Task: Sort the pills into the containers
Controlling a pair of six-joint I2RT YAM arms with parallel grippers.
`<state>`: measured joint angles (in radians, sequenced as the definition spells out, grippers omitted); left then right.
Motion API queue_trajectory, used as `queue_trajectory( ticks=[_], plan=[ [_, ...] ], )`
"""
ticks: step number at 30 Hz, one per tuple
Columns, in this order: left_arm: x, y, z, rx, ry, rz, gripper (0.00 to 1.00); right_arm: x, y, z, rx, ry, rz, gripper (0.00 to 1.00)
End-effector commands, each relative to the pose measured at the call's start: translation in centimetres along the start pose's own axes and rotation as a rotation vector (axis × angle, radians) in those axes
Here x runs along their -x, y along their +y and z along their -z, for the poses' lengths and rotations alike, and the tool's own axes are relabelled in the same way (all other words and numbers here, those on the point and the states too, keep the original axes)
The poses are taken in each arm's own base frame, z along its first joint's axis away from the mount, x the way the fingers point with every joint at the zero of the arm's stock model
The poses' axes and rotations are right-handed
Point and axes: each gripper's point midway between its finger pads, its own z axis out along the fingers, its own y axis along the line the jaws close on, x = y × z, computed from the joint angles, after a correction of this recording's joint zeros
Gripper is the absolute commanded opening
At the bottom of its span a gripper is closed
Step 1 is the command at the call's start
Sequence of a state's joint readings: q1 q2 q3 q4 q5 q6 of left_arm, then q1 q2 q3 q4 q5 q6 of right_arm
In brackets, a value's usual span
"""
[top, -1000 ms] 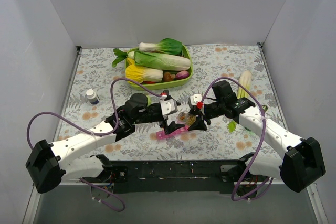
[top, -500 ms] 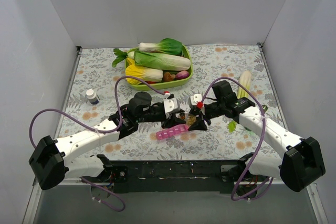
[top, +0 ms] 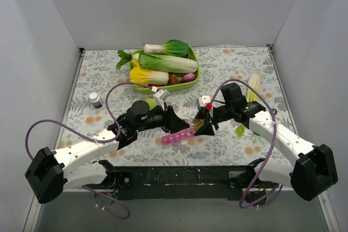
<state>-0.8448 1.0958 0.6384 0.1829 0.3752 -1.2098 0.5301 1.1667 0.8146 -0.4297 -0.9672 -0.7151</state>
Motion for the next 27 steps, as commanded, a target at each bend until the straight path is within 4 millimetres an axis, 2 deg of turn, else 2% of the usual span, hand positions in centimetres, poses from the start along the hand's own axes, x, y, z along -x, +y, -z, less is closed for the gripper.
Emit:
queue_trajectory(
  ticks=[1,5,8,10,11,13,16,17,18,19,20,21,24,26,27],
  plan=[
    [-0.9,2.3,1.3,0.174,-0.046,0.497,0.0,2.0,-1.0,1.1,-0.054,-0.045,0.042,0.01],
    [1.3,1.2,1.4,0.159,-0.099,0.556,0.0,2.0,-1.1,1.2,-0.057,-0.043,0.033,0.01],
    [1.7,1.4,1.3,0.159,-0.071,0.62,0.0,1.8,-1.2,1.2,-0.064,-0.036,0.035,0.01],
    [1.5,0.6,1.3,0.086,-0.02,0.75,0.0,1.4,-1.2,1.2,-0.071,-0.028,0.04,0.01],
    [1.1,1.6,1.6,0.095,-0.023,0.815,0.0,1.4,-1.3,1.2,-0.076,-0.027,0.042,0.01],
    [1.4,1.8,1.8,0.097,-0.02,0.948,0.0,1.2,-1.2,1.2,-0.08,-0.027,0.041,0.01],
    [2.7,0.7,2.3,0.052,-0.03,0.905,0.0,1.2,-1.2,1.3,-0.083,-0.032,0.047,0.01],
    [3.4,0.3,2.7,0.037,-0.055,0.865,0.05,1.3,-1.2,1.3,-0.082,-0.037,0.041,0.01],
    [4.2,-0.2,3.0,0.025,-0.069,0.817,0.2,1.4,-1.1,1.3,-0.078,-0.042,0.038,0.01],
    [4.4,-0.1,3.2,0.024,-0.075,0.717,0.37,1.5,-1.1,1.3,-0.075,-0.046,0.037,0.01],
    [4.8,-0.9,3.7,-0.004,-0.072,0.655,0.65,1.7,-1.1,1.3,-0.072,-0.053,0.036,0.01],
    [5.0,-1.1,3.9,-0.008,-0.074,0.591,0.74,1.7,-1.0,1.3,-0.065,-0.057,0.031,0.01],
    [5.0,-1.4,5.0,-0.005,-0.071,0.38,0.97,1.8,-0.8,1.2,-0.05,-0.069,0.025,0.01],
    [4.7,-1.1,5.5,0.004,-0.064,0.242,0.98,1.8,-0.7,1.1,-0.045,-0.075,0.023,0.01],
    [4.6,-1.7,6.2,-0.017,-0.062,0.172,0.98,1.8,-0.6,1.1,-0.038,-0.08,0.022,0.01]
  ],
)
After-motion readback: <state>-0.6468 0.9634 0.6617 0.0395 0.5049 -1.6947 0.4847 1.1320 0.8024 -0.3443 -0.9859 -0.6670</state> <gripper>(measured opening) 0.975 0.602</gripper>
